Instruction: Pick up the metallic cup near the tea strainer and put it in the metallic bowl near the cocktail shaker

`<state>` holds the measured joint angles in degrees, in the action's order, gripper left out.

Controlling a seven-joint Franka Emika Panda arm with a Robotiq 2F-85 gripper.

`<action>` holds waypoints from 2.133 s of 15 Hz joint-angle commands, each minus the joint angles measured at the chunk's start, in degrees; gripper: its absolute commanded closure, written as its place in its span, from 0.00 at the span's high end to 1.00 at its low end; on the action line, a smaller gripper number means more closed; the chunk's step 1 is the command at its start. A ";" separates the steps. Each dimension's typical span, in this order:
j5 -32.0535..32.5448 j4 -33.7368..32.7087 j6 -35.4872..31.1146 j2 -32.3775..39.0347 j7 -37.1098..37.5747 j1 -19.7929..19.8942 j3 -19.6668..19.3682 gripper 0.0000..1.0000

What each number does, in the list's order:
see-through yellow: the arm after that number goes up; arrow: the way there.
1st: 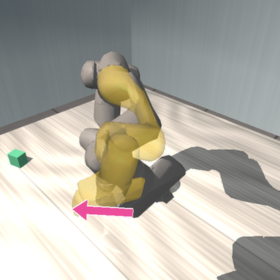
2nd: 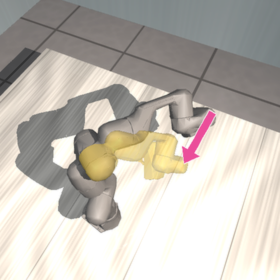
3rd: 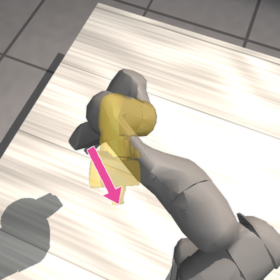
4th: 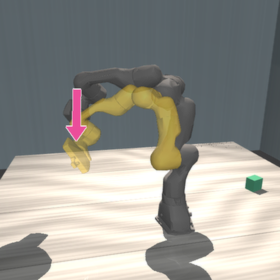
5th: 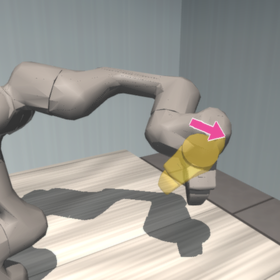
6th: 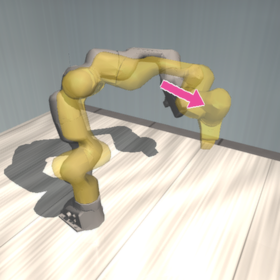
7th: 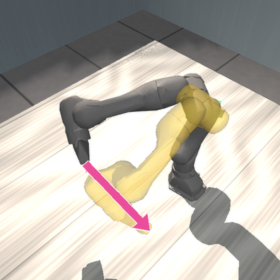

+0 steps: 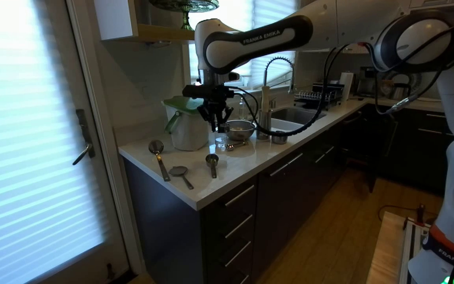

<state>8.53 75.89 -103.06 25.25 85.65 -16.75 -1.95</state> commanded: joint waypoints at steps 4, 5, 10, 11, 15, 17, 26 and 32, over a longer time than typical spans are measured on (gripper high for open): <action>-0.23 21.76 -5.51 -13.08 8.57 3.22 0.71 0.05; 0.39 24.45 -7.97 -14.59 8.46 3.88 0.64 0.05; 5.00 38.99 -24.94 -22.85 7.69 8.12 -0.09 0.05; 3.74 30.53 -18.93 -17.22 7.11 7.86 1.14 0.05; 3.86 31.47 -20.00 -17.87 6.79 8.70 1.62 0.21; 3.85 31.16 -19.97 -17.59 6.79 8.54 1.87 0.21; 1.77 31.05 -13.94 -18.02 8.79 13.08 -1.00 0.05; -3.29 30.98 -14.14 -17.41 8.98 19.21 -4.87 0.05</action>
<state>8.29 106.81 -117.59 7.72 93.47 0.26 -5.75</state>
